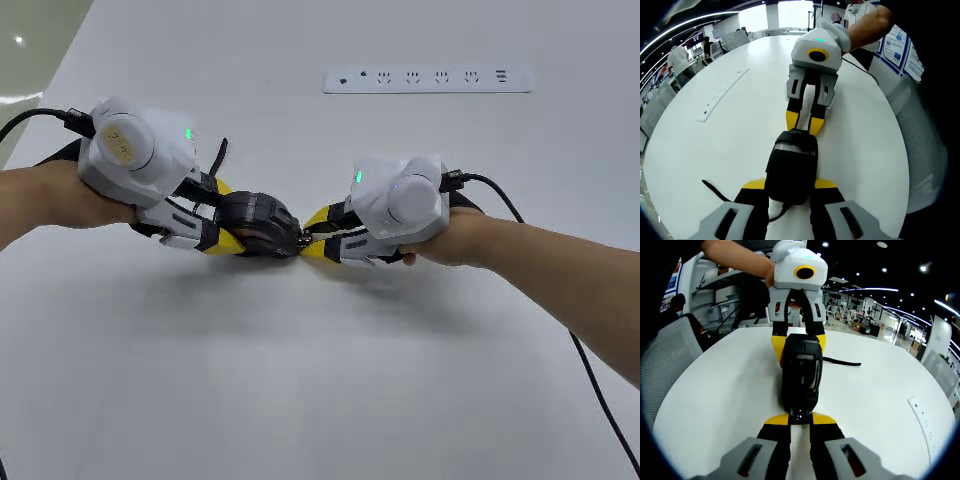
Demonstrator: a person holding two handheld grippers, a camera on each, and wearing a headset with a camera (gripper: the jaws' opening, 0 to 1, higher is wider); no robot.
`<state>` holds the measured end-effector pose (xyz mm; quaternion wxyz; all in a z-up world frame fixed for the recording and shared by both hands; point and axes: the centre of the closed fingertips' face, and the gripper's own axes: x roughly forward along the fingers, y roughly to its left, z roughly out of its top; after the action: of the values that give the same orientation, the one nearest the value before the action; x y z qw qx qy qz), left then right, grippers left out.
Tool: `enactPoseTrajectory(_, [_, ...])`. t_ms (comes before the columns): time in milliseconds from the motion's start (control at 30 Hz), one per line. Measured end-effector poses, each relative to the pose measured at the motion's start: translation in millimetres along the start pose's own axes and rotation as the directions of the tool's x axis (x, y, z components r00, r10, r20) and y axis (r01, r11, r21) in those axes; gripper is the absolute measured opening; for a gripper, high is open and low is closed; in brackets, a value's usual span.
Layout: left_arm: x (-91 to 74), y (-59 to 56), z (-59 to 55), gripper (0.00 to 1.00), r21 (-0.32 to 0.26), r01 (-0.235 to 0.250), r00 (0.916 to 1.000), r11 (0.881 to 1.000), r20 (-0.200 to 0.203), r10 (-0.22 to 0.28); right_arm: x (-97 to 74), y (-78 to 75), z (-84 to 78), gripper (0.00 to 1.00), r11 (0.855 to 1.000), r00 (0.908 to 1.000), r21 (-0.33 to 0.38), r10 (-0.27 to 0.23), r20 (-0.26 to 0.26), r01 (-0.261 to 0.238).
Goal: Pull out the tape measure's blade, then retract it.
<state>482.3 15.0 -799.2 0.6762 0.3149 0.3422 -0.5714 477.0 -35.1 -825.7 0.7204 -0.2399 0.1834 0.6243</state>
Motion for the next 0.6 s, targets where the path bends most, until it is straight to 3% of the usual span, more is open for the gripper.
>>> enactPoseTrajectory(600, [-0.1,-0.6,0.2,0.28,-0.006,-0.004,0.9999,1.0,0.014,0.004,-6.5,-0.9,-4.7,0.12,1.0,0.9997,-0.018,0.009,-0.024,-0.009])
